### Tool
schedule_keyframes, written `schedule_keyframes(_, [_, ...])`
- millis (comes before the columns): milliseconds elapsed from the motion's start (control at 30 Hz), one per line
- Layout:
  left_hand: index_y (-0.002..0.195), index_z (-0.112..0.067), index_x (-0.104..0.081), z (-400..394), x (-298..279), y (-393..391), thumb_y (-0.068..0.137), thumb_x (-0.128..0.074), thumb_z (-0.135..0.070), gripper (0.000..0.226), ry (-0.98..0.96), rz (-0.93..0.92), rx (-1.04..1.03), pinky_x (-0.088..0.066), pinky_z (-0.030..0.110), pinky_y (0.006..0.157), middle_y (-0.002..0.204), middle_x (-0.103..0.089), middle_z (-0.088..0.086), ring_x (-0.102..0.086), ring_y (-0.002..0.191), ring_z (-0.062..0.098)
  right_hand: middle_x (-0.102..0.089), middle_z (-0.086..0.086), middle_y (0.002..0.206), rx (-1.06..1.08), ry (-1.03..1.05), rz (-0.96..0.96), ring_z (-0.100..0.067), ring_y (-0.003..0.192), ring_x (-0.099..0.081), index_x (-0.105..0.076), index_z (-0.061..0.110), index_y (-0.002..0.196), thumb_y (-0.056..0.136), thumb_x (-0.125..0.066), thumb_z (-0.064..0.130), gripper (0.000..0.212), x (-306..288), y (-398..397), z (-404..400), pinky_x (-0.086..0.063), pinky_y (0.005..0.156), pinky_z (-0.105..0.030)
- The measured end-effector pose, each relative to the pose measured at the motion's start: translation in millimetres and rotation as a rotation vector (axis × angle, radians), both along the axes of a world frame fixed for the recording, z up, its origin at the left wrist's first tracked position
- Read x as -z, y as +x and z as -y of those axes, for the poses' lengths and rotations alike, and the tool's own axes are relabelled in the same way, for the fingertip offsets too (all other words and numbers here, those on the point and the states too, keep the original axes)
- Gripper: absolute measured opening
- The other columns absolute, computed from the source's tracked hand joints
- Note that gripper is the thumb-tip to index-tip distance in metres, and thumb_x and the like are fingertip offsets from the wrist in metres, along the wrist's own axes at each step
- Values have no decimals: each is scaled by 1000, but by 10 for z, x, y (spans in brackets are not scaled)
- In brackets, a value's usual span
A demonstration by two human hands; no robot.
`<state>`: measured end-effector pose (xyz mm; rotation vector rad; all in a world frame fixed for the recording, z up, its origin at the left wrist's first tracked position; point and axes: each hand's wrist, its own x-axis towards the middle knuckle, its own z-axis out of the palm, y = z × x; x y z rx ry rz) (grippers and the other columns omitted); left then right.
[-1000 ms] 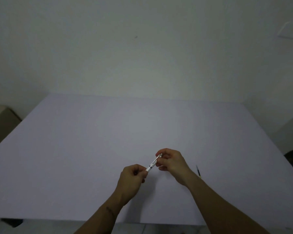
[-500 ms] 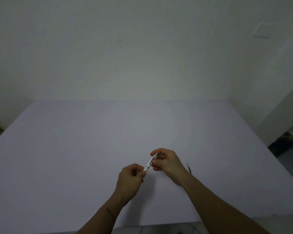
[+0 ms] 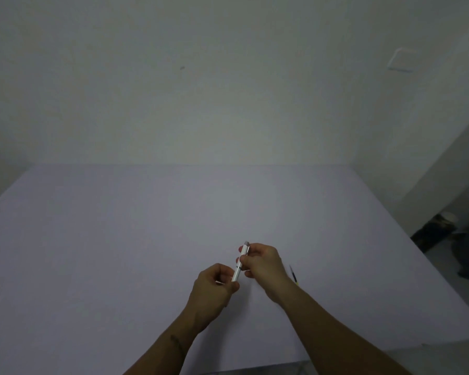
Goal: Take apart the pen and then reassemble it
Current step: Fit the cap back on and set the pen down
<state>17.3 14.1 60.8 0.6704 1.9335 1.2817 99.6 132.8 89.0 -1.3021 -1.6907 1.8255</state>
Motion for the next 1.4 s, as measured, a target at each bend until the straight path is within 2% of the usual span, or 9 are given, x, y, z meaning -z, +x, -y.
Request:
schedule_keyframes(200, [87, -16, -67, -42, 41, 2, 81, -73, -9, 11, 6, -1, -25, -58, 31, 60, 78, -66, 6, -62, 64, 20, -74, -10, 89, 19, -66, 26, -19, 75, -69, -71, 15, 93, 86, -65, 4, 14, 45, 19, -30, -56, 62, -28])
schedule_keyframes(533, [82, -19, -66, -173, 33, 94, 76, -78, -11, 15, 36, -33, -84, -63, 43, 67, 74, -69, 4, -67, 68, 24, -72, -12, 95, 42, -61, 66, -20, 77, -67, -68, 11, 110, 88, -65, 5, 23, 4, 31, -68, -55, 64, -30])
schedule_keyframes(800, [80, -21, -65, -149, 88, 144, 75, -79, -12, 17, 26, -35, -125, -62, 39, 65, 72, -69, 2, -66, 64, 19, -70, -11, 88, -39, -20, 135, -18, 70, -65, -69, 4, 112, 85, -66, 2, 27, 37, 27, -153, -52, 63, -28])
schedule_keyframes(967, [94, -18, -66, -194, 80, 116, 82, -74, -17, 14, -17, -55, -30, -54, 20, 59, 82, -67, -1, -65, 70, 15, -72, -9, 94, -41, 145, 273, -20, 79, -71, -66, 13, 111, 83, -69, 9, 29, 120, 23, -232, -61, 73, -35])
schedule_keyframes(1033, [95, -20, -66, -195, 105, 114, 85, -70, -16, 11, -45, -102, -18, -50, 16, 64, 87, -66, -3, -64, 77, 14, -72, -6, 94, -78, 224, 340, -17, 76, -70, -66, 16, 112, 82, -69, 11, 31, 158, 65, -286, -58, 67, -29])
schedule_keyframes(1133, [95, -21, -65, -144, 198, 141, 90, -61, -11, 12, -87, -167, -5, -48, 13, 68, 93, -65, -5, -63, 83, 11, -68, 2, 87, -201, 374, 503, -2, 61, -57, -67, 20, 112, 82, -67, 17, 31, 272, 161, -319, -36, 46, -11])
schedule_keyframes(1167, [96, -20, -65, -119, 238, 154, 91, -59, -11, 13, -103, -181, 3, -48, 13, 71, 95, -65, -5, -62, 84, 10, -68, 1, 89, -224, 394, 545, -2, 61, -56, -67, 20, 111, 81, -66, 17, 31, 317, 198, -317, -33, 44, -11])
schedule_keyframes(1267, [98, -20, -66, -127, 310, 150, 92, -57, -11, 14, -150, -212, 28, -48, 17, 76, 96, -65, -5, -61, 84, 8, -70, -5, 96, -255, 375, 589, -17, 74, -62, -66, 15, 106, 78, -64, 13, 28, 467, 211, -367, -41, 55, -20])
schedule_keyframes(1400, [99, -21, -64, -76, 324, 84, 92, -56, -12, 15, -175, -233, 50, -50, 17, 71, 93, -63, -7, -63, 81, 11, -57, 3, 77, -256, 373, 606, -9, 61, -52, -60, 16, 93, 73, -61, 12, 20, 546, 115, -355, -35, 46, -21])
